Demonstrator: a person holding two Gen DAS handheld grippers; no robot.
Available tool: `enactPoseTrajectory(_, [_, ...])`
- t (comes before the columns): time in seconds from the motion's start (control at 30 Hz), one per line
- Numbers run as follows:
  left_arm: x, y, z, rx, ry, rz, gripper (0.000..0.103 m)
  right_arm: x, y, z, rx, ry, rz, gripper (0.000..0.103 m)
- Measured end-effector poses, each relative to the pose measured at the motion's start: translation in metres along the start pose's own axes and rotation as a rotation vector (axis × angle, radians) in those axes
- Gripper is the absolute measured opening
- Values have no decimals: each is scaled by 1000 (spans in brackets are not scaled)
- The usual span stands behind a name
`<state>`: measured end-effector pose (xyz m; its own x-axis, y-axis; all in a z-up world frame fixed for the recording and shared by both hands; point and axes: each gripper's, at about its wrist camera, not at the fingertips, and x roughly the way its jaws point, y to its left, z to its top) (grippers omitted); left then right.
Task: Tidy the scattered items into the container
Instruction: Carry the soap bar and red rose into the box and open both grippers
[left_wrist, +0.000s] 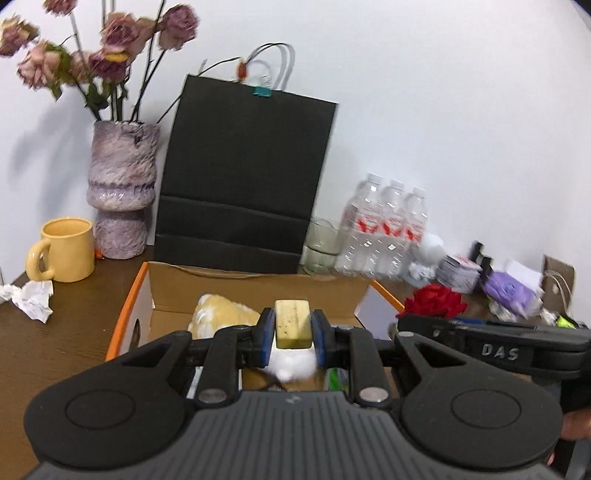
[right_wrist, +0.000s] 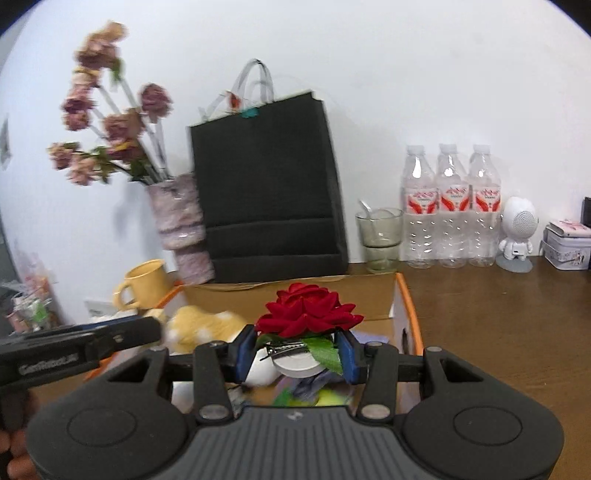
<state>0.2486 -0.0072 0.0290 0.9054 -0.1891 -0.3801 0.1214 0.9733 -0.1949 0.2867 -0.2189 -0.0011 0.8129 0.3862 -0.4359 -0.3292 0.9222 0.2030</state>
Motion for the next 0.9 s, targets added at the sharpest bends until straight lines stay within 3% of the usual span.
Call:
enactPoseTrajectory(0.23, [47, 8, 0, 25, 58, 14, 22, 47, -9, 0, -16, 76, -6, 45])
enactPoseTrajectory(0.5, [63, 12, -5, 38, 90, 16, 22, 56, -8, -3, -40, 97, -19, 45])
enactPoseTrajectory(0.53, [62, 13, -4, 33, 89, 22, 31, 56, -8, -3, -39, 98, -23, 46])
enactPoseTrajectory(0.57, [61, 13, -3, 29, 87, 34, 44, 55, -7, -2, -41, 103, -30, 59])
enactPoseTrajectory(0.6, [59, 12, -1, 29, 79, 52, 68, 54, -7, -1, -44, 106, -39, 85])
enactPoseTrajectory(0.63, [57, 11, 0, 34, 66, 96, 87, 52, -7, 0, -43, 97, -56, 95])
enactPoseTrajectory(0.67, [55, 11, 1, 43, 51, 153, 96, 48, -8, 2, -43, 85, -72, 97])
enactPoseTrajectory(0.7, [53, 11, 2, 49, 34, 191, 103, 45, -9, 4, -42, 77, -75, 99])
enactPoseTrajectory(0.73, [51, 12, 4, 50, 24, 203, 103, 43, -10, 6, -37, 74, -72, 103])
enactPoseTrajectory(0.9, [48, 19, 7, 6, 39, 168, 103, 39, -10, 9, -40, 69, -77, 103])
